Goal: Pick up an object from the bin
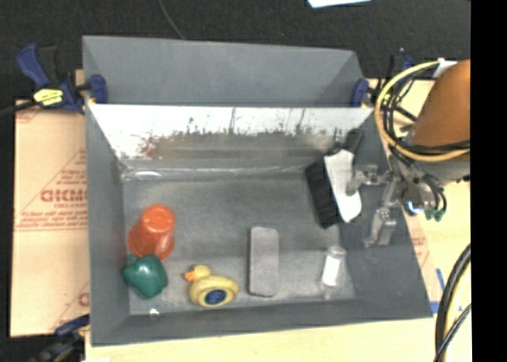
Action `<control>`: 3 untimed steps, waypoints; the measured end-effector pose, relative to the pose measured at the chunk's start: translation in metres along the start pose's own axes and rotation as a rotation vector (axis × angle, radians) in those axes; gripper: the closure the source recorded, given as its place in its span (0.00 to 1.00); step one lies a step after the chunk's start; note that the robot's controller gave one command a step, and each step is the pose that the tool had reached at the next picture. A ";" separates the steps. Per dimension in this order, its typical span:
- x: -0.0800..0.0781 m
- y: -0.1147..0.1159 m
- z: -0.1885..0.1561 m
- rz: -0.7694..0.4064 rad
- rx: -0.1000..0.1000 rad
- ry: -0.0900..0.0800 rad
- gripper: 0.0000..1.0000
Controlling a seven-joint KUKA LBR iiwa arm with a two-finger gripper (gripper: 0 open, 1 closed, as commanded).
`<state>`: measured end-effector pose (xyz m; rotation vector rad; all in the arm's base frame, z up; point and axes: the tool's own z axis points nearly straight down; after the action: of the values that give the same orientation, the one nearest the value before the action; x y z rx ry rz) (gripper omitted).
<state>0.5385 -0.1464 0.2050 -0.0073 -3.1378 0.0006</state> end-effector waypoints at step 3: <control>0.047 0.012 0.058 -0.417 0.005 -0.013 0.00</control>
Offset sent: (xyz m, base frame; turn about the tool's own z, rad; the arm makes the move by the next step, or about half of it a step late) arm -0.0399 -0.0015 -0.1350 -0.5668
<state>0.4912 -0.1345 0.1470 0.6443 -3.0845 0.0072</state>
